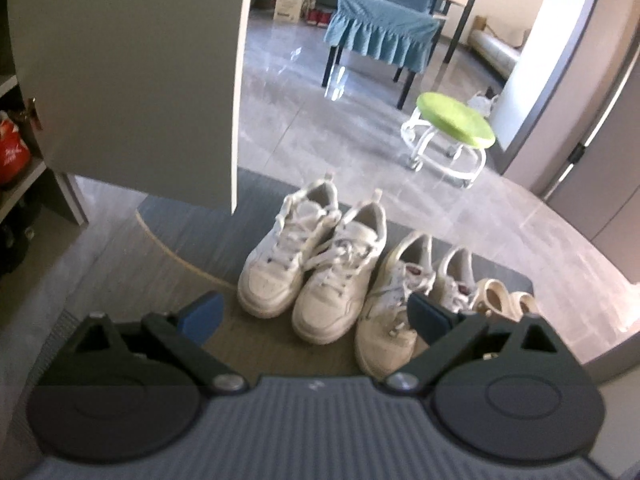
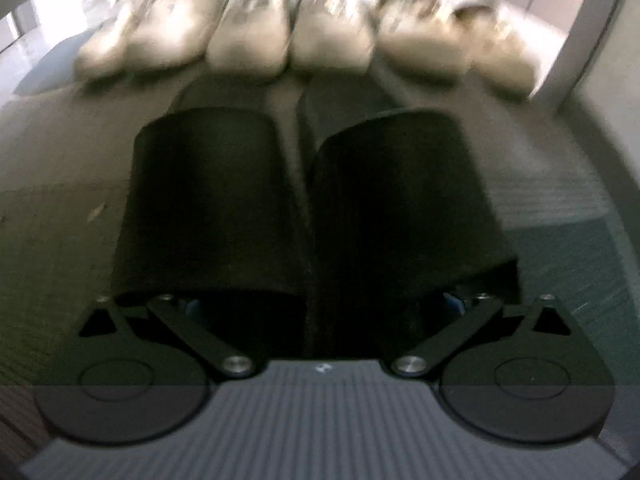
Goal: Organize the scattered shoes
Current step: 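Grasp both black slides together by their heels with the right tool, then carry the black slides up into the open shoe cabinet with the right tool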
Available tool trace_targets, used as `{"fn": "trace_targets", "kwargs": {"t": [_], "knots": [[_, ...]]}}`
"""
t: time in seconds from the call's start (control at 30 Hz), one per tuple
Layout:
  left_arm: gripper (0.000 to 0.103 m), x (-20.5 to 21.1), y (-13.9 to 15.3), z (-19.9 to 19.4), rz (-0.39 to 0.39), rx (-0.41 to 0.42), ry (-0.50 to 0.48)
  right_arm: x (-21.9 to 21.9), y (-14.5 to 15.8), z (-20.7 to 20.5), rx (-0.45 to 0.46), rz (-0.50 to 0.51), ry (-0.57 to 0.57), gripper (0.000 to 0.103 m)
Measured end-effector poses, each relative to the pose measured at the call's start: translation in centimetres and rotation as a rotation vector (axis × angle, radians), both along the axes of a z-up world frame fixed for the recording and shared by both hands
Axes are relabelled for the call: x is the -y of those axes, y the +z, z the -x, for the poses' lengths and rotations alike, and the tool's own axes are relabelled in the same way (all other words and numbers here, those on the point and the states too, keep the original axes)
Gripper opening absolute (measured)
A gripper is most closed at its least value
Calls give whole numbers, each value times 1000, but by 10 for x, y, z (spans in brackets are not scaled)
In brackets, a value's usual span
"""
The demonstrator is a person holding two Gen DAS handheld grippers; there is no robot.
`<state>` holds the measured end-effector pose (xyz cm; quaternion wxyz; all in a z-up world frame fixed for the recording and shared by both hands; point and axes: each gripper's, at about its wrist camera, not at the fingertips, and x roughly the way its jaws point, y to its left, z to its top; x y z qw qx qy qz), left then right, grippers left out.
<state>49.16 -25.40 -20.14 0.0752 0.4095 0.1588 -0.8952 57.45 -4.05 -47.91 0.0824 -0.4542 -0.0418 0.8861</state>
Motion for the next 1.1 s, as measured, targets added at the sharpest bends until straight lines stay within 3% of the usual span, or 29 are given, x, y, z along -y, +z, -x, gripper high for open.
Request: {"fn": "trace_targets", "kwargs": {"t": [0.2,0.27,0.3,0.4,0.5,0.6,0.63,0.77,1.0,1.1], "knots": [[99,26,6,4,-37,-23,94,9,54,13,-107,-86,73,103],[99,35,9,7,-33,-38,121,14,73,25,-140,-77,95,86],[99,39,12,9,-18,-49,132,13,81,35,-135,-74,115,70],[99,55,21,12,19,-83,179,10,97,65,-50,-16,151,60],[99,72,27,11,28,-101,229,0,93,94,48,81,211,60],[99,88,30,7,44,-86,291,-5,101,94,25,126,172,33],[99,90,31,7,47,-83,300,-7,105,94,19,147,161,30],[99,108,42,1,89,-74,377,-13,123,93,8,271,150,26],[100,136,64,-18,218,-78,484,-16,196,87,-93,447,250,27],[100,154,72,-32,263,-79,567,-2,240,83,-163,470,411,27]]}}
